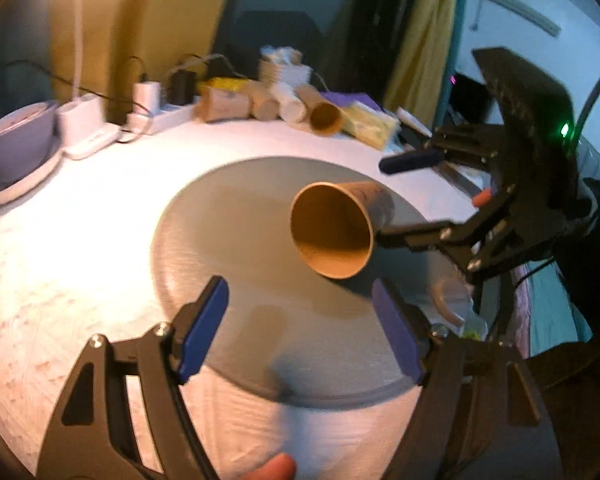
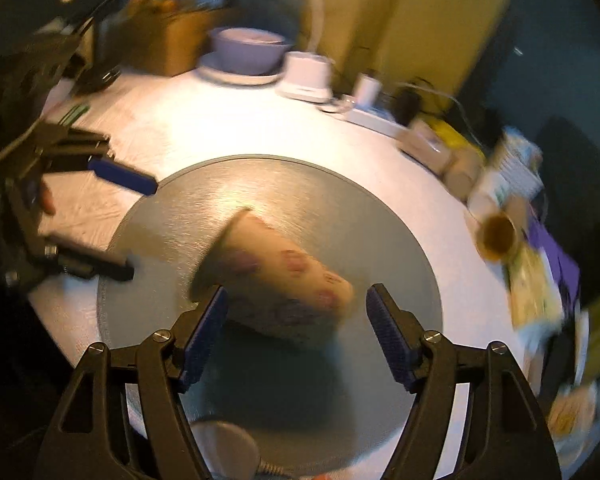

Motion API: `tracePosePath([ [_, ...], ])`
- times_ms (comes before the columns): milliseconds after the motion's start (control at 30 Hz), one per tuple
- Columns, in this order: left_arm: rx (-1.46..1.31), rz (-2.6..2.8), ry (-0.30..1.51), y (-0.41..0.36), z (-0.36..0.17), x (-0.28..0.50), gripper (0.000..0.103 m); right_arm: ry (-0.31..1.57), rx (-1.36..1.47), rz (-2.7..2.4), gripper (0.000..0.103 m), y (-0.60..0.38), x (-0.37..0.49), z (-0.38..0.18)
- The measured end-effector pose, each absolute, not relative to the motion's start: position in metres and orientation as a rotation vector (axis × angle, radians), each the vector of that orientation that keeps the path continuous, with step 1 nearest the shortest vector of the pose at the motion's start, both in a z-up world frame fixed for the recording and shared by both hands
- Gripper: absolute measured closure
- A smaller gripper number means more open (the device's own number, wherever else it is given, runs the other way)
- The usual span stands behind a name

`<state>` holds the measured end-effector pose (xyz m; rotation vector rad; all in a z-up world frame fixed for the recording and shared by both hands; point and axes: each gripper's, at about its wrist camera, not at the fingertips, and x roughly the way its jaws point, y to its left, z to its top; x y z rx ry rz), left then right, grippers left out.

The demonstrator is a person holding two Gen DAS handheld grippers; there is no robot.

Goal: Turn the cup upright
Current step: 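Rotate the held cup with the right gripper, turning its rim upward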

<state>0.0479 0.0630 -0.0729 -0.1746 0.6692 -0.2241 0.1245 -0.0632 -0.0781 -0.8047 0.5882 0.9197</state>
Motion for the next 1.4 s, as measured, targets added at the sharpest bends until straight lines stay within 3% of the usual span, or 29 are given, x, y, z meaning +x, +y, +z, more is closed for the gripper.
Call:
tracePosePath([
  [467, -0.402, -0.138, 0.576, 0.119, -0.076, 0.037, 0.027, 0.606, -1.078, 0.902, 0.028, 0.006, 0.142, -0.099],
  [1300, -0.547, -0.016, 0.682, 0.149, -0.101, 0.046, 0.027, 0.696, -1.231, 0.853, 0.028, 0.063, 0.159, -0.115],
  [1400, -0.545, -0.017, 0.684, 0.148, -0.101, 0.046, 0.027, 0.694, -1.213, 0.852, 0.033, 0.063, 0.160, -0.114],
])
